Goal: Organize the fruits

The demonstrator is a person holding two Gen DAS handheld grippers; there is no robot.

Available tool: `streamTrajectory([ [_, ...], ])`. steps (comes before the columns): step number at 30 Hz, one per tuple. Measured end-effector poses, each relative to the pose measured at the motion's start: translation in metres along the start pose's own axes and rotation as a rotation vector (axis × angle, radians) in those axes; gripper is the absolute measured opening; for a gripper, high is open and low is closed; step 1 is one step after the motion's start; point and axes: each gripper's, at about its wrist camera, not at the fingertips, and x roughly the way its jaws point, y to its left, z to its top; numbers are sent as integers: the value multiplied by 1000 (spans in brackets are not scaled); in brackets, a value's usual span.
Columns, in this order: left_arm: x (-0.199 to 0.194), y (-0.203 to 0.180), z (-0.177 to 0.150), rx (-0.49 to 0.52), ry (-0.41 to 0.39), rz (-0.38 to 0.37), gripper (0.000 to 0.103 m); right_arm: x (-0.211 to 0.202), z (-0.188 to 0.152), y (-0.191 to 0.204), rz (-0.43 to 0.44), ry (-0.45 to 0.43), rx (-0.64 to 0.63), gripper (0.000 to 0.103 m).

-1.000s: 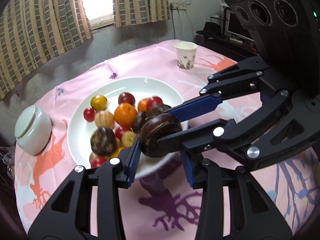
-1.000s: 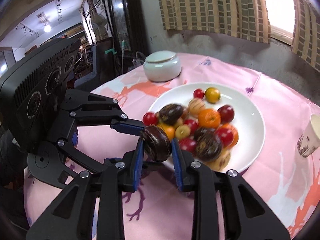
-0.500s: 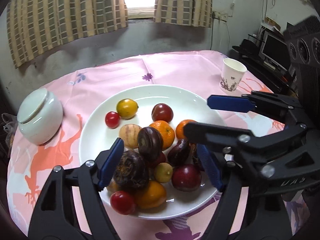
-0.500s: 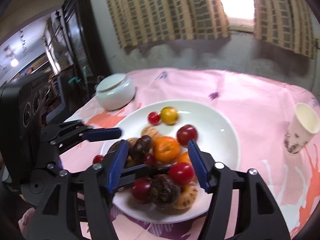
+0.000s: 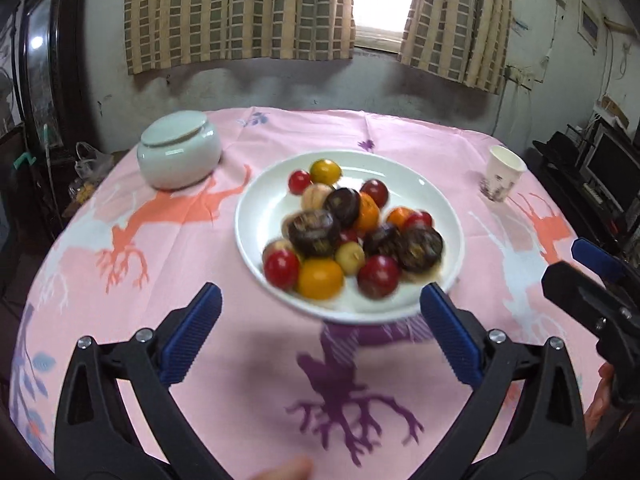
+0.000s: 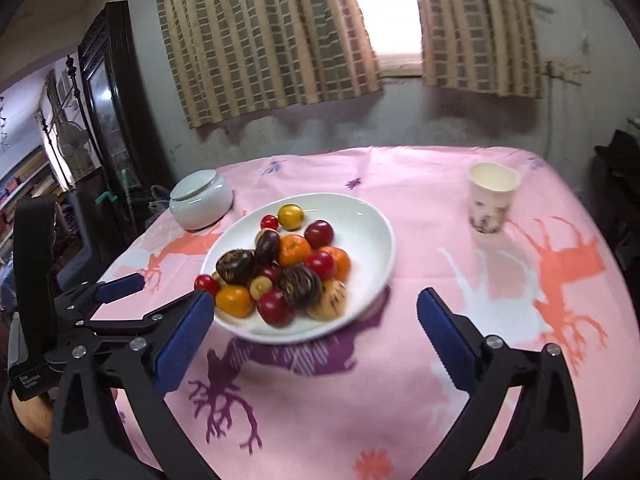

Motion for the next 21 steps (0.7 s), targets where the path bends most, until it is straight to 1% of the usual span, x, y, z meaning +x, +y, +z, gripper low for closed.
streamTrajectory([
  [2, -7, -3, -18, -10, 10, -6, 101, -17, -18, 4, -68, 8, -28, 102],
  [3, -9, -5, -26, -7, 22, -7, 101, -22, -26, 4, -78, 15, -27, 102],
  [5, -14, -10, -42, 14, 44, -13, 101, -30, -46, 2, -67, 50, 7, 102],
  [6, -17, -12, -49, 17, 44, -9, 101, -33, -54, 3, -81, 60, 15, 102],
  [10, -28, -12, -72, -10, 58, -4, 101, -49, -84, 7, -184, 29, -4, 102],
  [11, -31, -12, -77, -12, 59, 2, 101, -51, -88, 8, -191, 28, 0, 102],
  [15, -43, -11, -92, 7, 49, 25, 101, -49, -99, 3, -174, 80, 57, 102],
  [18, -48, -9, -100, 12, 45, 45, 101, -54, -101, 7, -203, 69, 37, 102],
  [21, -52, -7, -106, -8, 32, 56, 101, -54, -105, 7, -189, 88, 39, 102],
])
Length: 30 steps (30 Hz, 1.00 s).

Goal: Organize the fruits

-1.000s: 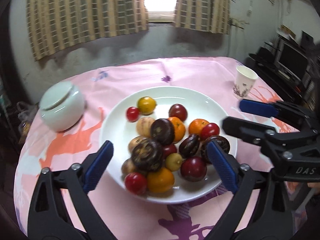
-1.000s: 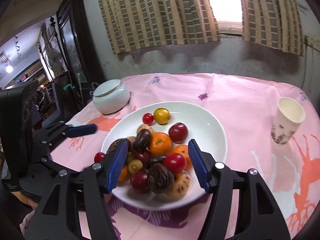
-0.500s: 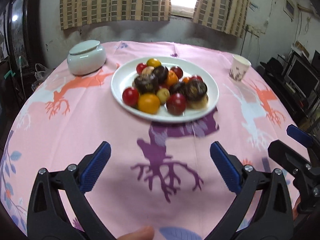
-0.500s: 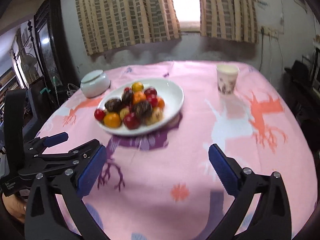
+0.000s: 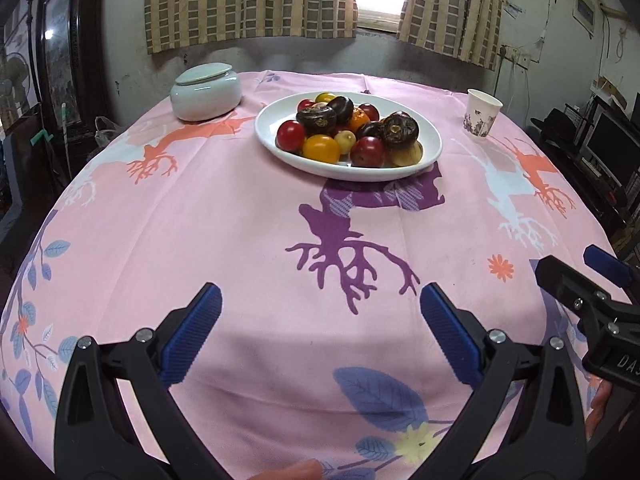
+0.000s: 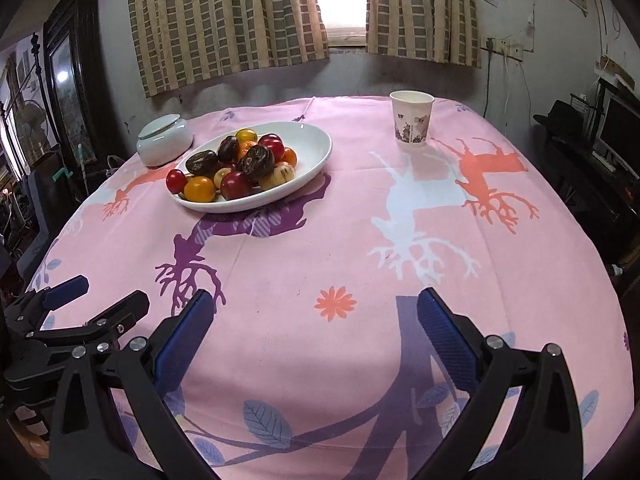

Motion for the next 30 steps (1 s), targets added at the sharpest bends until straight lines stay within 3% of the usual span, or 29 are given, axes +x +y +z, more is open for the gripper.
streamTrajectory([
  [7, -2, -2, -10, 15, -30, 13, 101, 4, -16, 3, -55, -18, -43, 102],
  [12, -7, -2, -12, 5, -51, 11, 101, 6, -21, 5, -2, -12, -38, 102],
  [26, -2, -5, -14, 23, -26, -18, 101, -2, -20, 9, -44, -50, -71, 102],
  [30, -5, -6, -16, 29, -51, -4, 101, -2, -21, 10, -45, -50, -72, 102],
])
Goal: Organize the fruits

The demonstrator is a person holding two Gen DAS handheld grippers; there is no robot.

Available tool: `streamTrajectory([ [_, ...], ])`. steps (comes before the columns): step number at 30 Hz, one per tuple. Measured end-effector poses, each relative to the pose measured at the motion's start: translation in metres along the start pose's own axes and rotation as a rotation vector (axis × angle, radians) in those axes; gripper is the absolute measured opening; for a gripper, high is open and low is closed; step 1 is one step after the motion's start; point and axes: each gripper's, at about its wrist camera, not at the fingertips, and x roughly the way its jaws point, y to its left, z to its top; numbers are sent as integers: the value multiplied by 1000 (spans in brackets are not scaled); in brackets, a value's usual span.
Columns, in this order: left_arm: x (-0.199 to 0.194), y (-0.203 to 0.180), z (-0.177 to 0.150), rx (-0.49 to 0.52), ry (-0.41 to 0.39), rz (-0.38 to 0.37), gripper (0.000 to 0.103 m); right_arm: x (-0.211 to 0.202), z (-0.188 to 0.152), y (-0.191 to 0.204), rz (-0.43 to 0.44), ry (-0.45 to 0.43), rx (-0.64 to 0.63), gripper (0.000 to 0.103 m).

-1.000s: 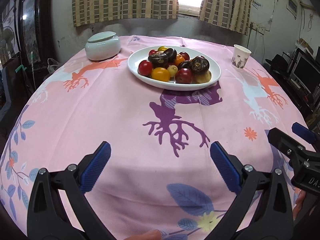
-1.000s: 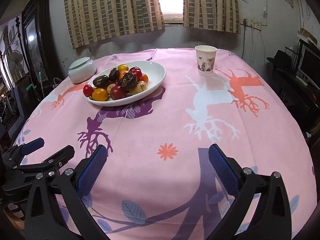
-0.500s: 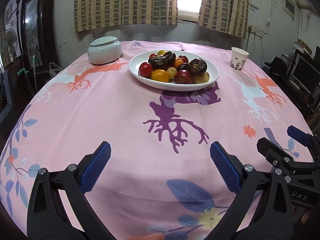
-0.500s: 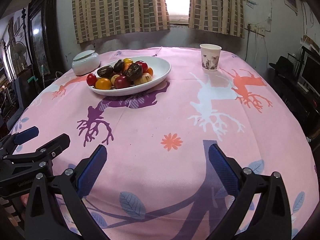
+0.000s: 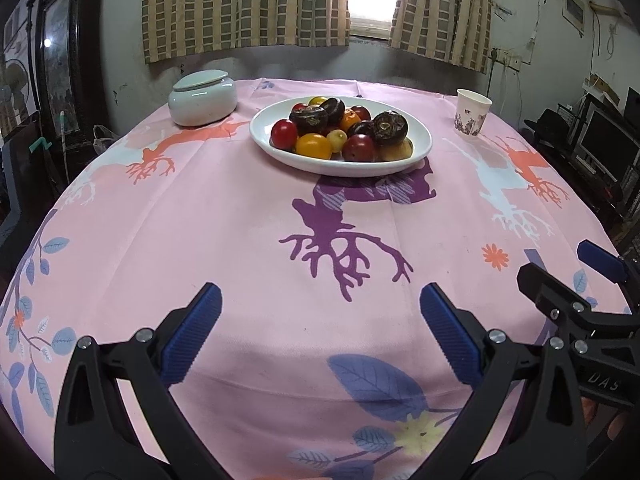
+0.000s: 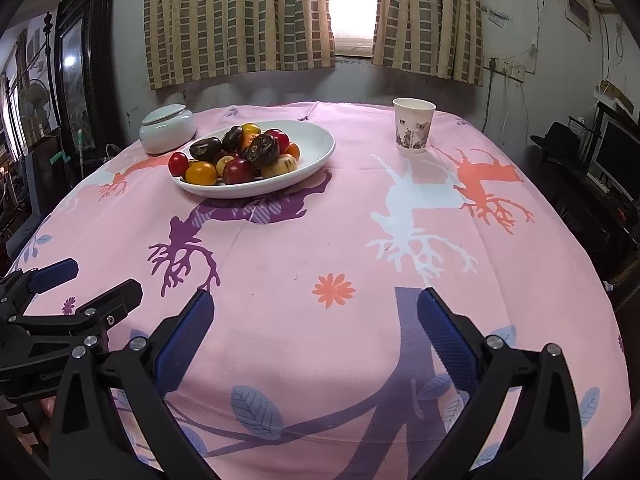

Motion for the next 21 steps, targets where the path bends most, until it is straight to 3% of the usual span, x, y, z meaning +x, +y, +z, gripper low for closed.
streamTrajectory([
  [21, 8, 0, -3, 5, 40, 19, 101, 9, -4, -1, -27, 34, -1, 102],
])
